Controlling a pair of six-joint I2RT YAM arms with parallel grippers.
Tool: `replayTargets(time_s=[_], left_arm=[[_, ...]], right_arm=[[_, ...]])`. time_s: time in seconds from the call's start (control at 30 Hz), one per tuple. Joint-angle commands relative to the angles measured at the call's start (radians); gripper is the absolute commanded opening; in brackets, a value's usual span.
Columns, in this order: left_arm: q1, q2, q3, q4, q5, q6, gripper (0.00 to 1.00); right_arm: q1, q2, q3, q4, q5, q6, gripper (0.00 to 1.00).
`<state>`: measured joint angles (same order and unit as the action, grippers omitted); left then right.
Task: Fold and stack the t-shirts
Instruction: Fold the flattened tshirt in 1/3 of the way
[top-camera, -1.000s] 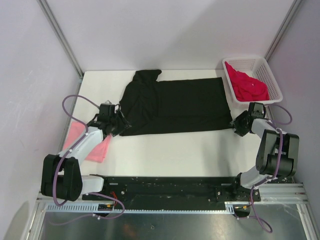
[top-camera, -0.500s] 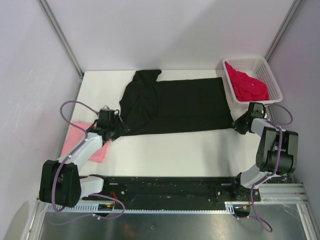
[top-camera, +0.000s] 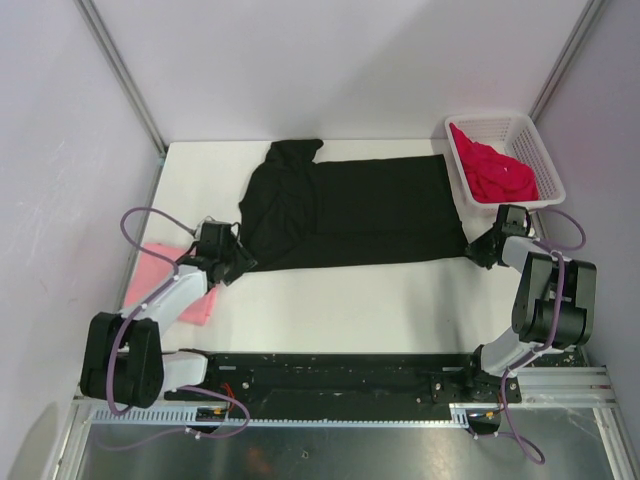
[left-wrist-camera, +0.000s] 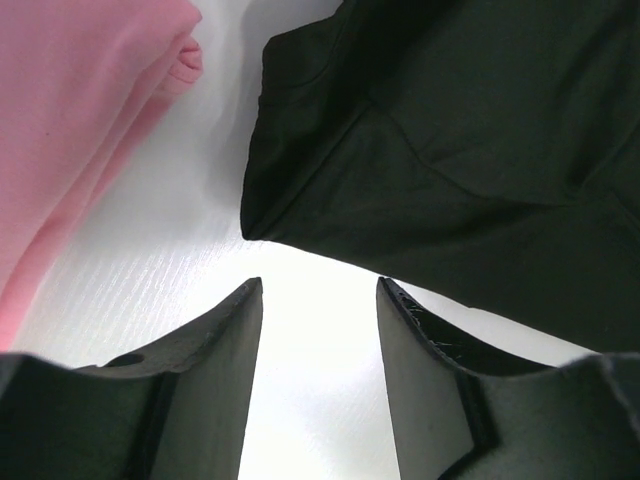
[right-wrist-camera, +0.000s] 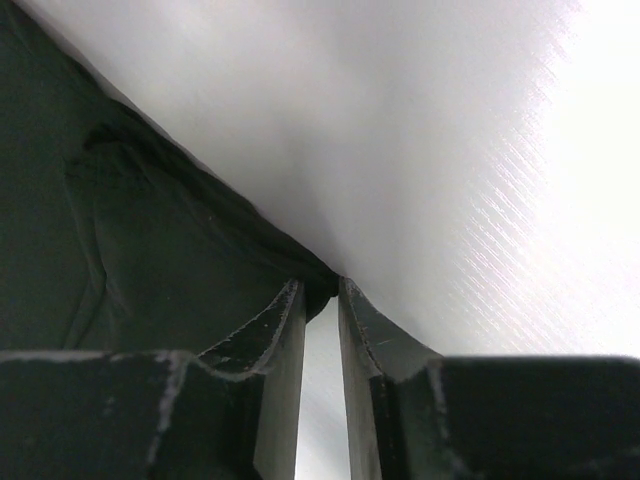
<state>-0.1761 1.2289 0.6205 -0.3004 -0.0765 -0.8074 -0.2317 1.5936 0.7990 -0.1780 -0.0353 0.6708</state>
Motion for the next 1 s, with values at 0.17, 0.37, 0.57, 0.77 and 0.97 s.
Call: replayTargets(time_s=[0.17,0.37,0.57,0.77,0.97], left_arm=[[0.009,0.081,0.041,0.040,-0.103,-0.054,0.49],[0.015,0.144,0.074,0.039,-0.139,-0.059,0.49],[0.020,0.196,0.103,0.038,-0.162,-0.052,0.46],[0.020,0.226,0.118,0.039,-0.189,-0.041,0.41],[0.020,0.235,0.127,0.039,-0.189,-0.036,0.24]], right_arm=[[0.010,-0.077,0.004,-0.052,0.026,-0.032,0.40],[0.008,-0.100,0.011,-0.067,0.018,-0.040,0.42],[0.004,-0.106,0.018,-0.074,0.006,-0.044,0.42],[0.002,-0.090,0.021,-0.076,0.003,-0.050,0.42],[0.002,-0.067,0.026,-0.065,0.003,-0.056,0.45]])
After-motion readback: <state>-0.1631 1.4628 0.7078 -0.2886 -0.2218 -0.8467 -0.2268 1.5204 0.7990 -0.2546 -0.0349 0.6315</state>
